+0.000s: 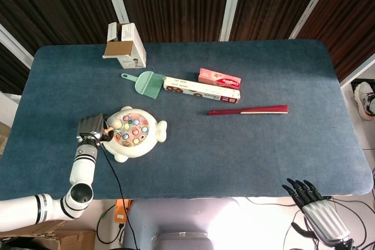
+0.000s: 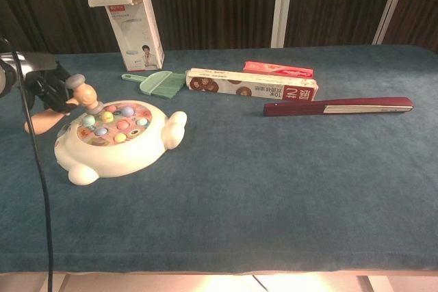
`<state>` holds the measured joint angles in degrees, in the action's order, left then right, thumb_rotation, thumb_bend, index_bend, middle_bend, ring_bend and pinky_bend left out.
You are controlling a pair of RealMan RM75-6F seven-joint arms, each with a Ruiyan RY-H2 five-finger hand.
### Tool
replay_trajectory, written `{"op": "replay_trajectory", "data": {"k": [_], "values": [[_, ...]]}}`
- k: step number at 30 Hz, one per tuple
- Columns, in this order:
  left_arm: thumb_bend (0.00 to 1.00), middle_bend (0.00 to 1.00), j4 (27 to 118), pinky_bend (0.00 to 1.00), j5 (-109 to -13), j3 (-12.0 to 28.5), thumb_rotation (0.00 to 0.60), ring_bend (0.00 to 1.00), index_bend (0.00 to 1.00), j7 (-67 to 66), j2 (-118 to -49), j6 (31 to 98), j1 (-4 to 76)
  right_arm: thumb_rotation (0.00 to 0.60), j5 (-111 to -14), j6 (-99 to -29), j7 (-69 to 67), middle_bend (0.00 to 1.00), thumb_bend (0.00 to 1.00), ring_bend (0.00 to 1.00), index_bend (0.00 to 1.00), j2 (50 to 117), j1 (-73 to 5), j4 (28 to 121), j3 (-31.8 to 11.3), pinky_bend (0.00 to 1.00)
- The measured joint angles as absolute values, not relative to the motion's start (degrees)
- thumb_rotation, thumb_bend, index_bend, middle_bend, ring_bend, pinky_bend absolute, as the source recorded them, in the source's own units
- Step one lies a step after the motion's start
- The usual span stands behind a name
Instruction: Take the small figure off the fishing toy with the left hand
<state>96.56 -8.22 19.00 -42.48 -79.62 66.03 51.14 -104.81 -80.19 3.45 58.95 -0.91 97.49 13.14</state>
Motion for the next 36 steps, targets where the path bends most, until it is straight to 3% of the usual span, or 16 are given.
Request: {"op": "replay_trajectory", "data": {"k": [36], "values": [[0.69,0.65,89.60,0.73,-4.69,18.83,0.600,0.66,0.77,-47.21,-86.58,67.58,55.44,0.600,-105.73,-81.96,0.51,0.00,0.18,0.00,0.00,57.91,-0.63,96.75,13.20,0.01]]}}
